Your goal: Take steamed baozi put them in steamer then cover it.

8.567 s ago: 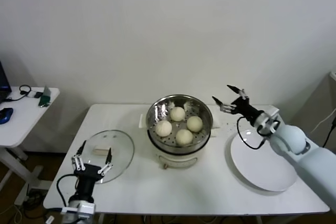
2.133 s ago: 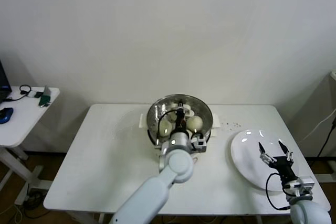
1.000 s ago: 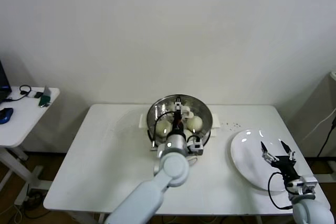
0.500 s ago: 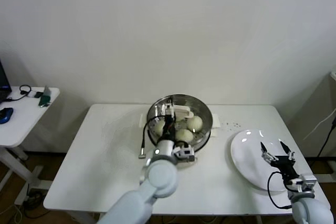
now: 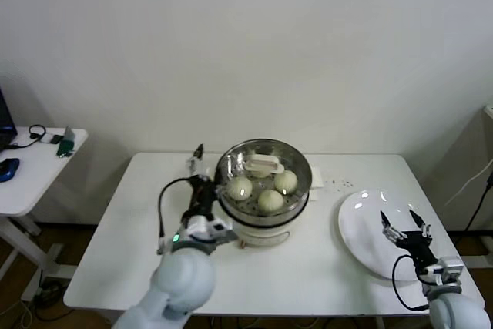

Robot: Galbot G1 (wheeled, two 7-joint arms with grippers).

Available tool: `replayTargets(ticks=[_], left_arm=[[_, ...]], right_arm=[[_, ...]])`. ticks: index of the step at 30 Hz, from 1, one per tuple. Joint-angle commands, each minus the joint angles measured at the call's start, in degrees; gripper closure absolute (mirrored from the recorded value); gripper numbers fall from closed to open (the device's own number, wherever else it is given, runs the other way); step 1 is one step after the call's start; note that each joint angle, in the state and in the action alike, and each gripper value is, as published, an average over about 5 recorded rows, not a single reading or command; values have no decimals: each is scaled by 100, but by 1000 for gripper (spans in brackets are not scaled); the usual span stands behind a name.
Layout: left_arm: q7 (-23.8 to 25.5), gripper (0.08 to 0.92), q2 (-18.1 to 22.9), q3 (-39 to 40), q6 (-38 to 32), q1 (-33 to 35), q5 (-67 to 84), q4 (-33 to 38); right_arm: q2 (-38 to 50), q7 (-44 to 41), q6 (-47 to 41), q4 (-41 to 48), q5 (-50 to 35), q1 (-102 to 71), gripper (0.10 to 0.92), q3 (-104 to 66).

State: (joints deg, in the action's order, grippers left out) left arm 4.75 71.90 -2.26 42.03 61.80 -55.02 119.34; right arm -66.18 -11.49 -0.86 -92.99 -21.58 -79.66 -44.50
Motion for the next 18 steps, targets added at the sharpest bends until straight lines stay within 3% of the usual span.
replayTargets(ticks=[1, 8, 18], left_arm=[[-1562, 177, 7, -2788, -3313, 2046, 3992, 355], [-1530, 177, 523, -3325, -4645, 2753, 5537, -478], [-1681, 177, 687, -3211, -5139, 3042, 6012, -986]], right_arm=[[38, -69, 81, -120, 41, -88, 203, 47], [64, -150, 327, -218, 74, -237, 203, 134], [153, -181, 736, -205, 78, -345, 203, 209]])
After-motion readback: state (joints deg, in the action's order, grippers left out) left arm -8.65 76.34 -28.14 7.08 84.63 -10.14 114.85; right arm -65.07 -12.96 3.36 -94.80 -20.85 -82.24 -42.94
